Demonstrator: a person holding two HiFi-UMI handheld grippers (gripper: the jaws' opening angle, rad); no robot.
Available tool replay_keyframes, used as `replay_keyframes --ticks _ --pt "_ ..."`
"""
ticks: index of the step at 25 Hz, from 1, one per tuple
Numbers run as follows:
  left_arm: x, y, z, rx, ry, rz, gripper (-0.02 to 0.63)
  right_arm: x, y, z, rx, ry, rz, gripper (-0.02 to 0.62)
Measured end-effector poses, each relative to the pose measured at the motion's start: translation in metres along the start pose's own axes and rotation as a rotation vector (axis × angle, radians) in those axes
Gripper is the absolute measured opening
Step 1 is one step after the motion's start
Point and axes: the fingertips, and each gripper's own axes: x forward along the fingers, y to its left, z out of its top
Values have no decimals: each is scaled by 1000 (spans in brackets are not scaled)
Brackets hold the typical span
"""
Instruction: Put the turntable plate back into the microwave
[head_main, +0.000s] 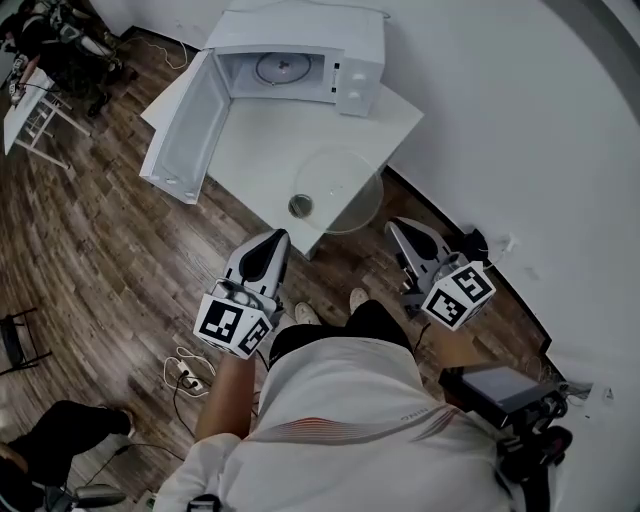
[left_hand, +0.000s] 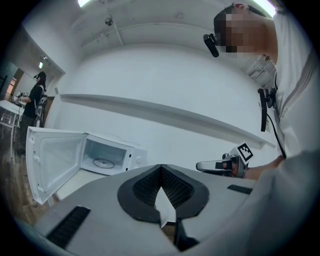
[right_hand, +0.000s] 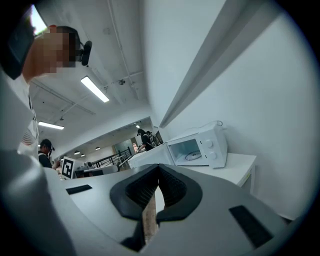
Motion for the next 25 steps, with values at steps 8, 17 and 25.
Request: replay_keyframes --ticks 8,17,25 --pt "30 14 -14 -38 30 51 11 22 -60 -7 176 25 69 5" --pt "64 11 -43 -50 118 114 11 32 -163 -85 535 122 23 161" --pt "72 21 -81 -88 164 198 11 53 -211 -162 785 177 48 204"
